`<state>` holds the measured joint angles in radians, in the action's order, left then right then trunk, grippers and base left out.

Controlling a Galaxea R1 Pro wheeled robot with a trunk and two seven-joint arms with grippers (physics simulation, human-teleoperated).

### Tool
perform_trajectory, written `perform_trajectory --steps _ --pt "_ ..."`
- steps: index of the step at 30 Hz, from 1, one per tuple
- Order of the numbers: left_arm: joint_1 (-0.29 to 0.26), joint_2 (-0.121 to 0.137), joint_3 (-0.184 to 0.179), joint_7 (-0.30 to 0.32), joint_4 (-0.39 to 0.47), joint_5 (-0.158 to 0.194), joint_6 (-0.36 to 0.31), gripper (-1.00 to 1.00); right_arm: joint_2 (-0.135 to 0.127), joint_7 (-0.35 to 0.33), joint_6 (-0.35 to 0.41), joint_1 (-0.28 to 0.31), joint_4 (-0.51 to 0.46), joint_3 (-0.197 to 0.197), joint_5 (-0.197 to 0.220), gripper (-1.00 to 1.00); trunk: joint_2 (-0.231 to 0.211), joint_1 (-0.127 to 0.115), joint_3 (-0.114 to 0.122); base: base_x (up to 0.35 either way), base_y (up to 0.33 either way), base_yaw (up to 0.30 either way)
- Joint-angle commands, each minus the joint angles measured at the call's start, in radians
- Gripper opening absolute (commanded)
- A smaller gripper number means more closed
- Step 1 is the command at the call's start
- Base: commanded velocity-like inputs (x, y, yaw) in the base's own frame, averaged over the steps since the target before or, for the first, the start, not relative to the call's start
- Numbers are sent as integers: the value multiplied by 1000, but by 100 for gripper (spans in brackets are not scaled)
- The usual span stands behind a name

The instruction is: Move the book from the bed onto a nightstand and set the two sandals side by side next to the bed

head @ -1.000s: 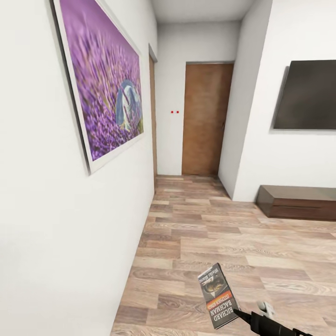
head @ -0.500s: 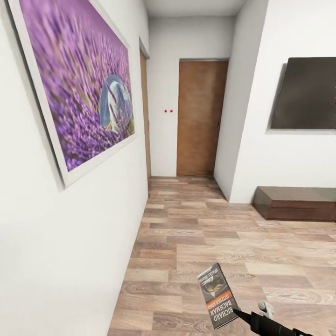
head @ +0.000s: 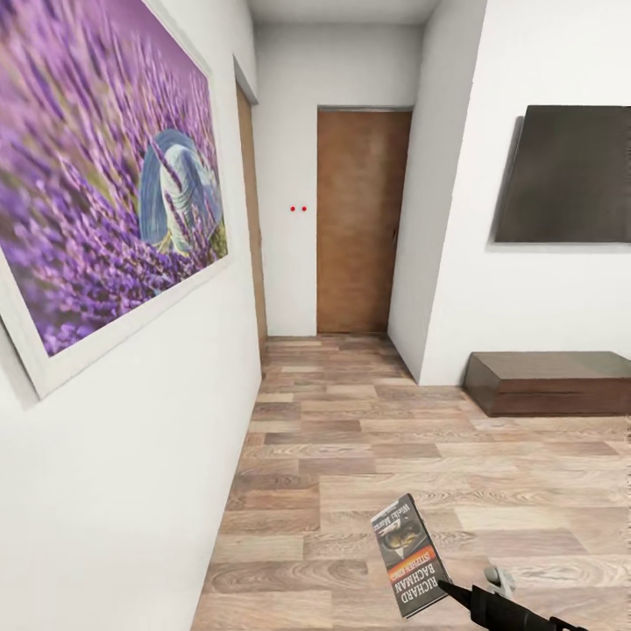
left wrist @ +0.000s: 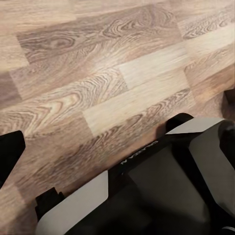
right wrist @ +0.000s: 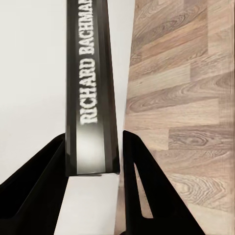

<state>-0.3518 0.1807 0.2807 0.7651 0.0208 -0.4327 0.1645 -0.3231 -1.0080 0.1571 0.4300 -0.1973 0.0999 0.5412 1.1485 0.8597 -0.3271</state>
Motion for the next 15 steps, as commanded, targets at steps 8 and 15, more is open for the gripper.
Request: perform_trajectory --steps 8,15 --pt "0 0 8 2 0 -11 6 100 -1 -2 9 1 -1 4 13 -100 1 1 -1 331 0 -150" --pt "-1 0 8 2 -1 -11 6 100 -1 -3 9 1 -1 4 13 -100 1 1 -1 329 0 -254"
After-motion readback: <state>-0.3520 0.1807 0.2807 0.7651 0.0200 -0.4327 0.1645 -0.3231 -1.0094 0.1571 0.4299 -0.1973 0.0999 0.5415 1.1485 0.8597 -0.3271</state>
